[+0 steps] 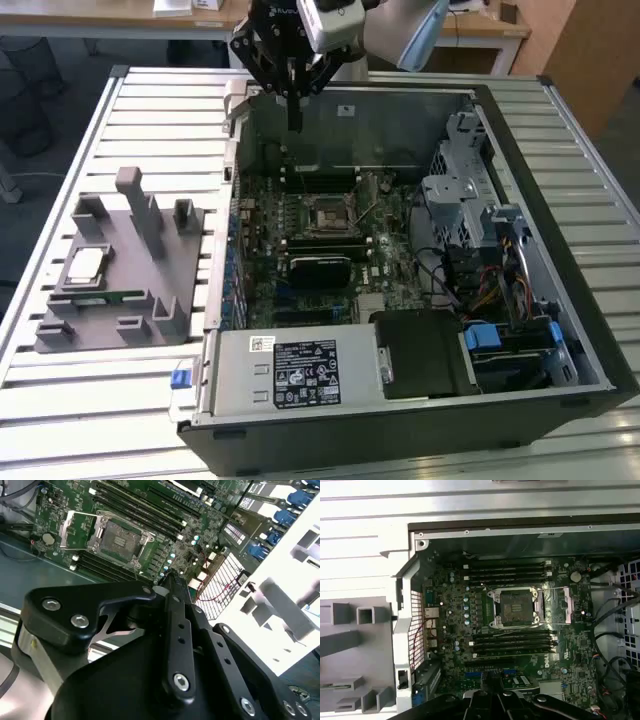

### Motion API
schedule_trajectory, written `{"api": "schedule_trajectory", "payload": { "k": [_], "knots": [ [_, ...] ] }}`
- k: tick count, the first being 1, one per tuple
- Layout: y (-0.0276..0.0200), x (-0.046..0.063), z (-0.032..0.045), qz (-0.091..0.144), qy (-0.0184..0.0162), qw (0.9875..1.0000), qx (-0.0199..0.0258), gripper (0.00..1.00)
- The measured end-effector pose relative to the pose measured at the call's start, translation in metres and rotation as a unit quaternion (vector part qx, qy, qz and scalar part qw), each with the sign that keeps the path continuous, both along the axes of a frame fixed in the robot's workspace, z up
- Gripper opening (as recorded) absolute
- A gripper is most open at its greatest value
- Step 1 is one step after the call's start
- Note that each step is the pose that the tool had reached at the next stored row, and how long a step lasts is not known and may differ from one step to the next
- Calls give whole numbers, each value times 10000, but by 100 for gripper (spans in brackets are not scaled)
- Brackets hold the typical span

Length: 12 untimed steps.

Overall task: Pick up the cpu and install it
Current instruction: 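Reach for the cpu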

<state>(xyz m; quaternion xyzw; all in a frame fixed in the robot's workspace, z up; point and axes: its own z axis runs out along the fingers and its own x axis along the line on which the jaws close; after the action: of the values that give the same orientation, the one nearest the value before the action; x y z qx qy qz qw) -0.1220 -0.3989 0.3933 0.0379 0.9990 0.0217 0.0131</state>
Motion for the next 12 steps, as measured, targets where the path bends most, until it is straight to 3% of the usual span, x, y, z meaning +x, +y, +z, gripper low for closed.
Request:
{"api": "schedule_trajectory", "payload": {
  "k": [12],
  "knots": [
    [0,-63,0,1,0,10000,0,11]
  ]
}}
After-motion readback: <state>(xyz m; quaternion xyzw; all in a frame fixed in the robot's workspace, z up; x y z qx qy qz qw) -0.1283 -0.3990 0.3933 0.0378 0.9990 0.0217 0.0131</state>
